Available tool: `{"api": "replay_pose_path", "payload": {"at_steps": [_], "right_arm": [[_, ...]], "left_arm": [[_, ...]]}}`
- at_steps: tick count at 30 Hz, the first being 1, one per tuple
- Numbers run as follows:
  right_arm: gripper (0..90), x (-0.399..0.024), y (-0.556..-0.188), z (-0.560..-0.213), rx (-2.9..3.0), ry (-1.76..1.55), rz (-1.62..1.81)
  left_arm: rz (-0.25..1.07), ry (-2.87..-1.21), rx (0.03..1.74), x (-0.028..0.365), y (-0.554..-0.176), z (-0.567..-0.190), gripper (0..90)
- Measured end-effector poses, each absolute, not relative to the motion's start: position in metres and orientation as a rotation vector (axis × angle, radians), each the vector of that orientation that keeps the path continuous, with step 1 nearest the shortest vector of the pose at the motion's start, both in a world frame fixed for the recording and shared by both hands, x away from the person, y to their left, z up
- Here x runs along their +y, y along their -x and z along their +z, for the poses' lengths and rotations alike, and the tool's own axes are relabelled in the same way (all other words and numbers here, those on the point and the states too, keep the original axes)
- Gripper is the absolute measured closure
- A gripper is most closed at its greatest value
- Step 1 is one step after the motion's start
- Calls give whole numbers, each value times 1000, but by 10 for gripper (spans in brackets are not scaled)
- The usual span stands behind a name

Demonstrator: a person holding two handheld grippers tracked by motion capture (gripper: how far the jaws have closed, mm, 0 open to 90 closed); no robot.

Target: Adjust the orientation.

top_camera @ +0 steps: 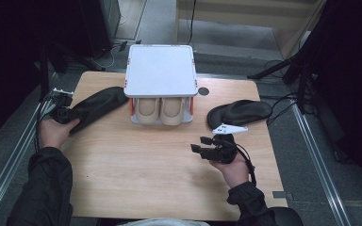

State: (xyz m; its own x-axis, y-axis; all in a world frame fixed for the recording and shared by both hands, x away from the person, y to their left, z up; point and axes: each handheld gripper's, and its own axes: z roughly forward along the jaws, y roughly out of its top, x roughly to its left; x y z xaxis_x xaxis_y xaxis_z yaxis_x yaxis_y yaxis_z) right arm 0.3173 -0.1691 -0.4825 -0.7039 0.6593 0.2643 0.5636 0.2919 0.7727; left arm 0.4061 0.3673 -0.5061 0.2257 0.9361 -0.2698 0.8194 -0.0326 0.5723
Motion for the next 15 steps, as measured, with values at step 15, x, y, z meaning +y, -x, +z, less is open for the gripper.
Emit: {"api": "replay_pose_path", "payload": {"at_steps": [15], "right_arm": [[456,-158,-323,-481,2476,-1119,1389]], "left_arm": [[121,-1853,1566,335,-393,-505,900]]}}
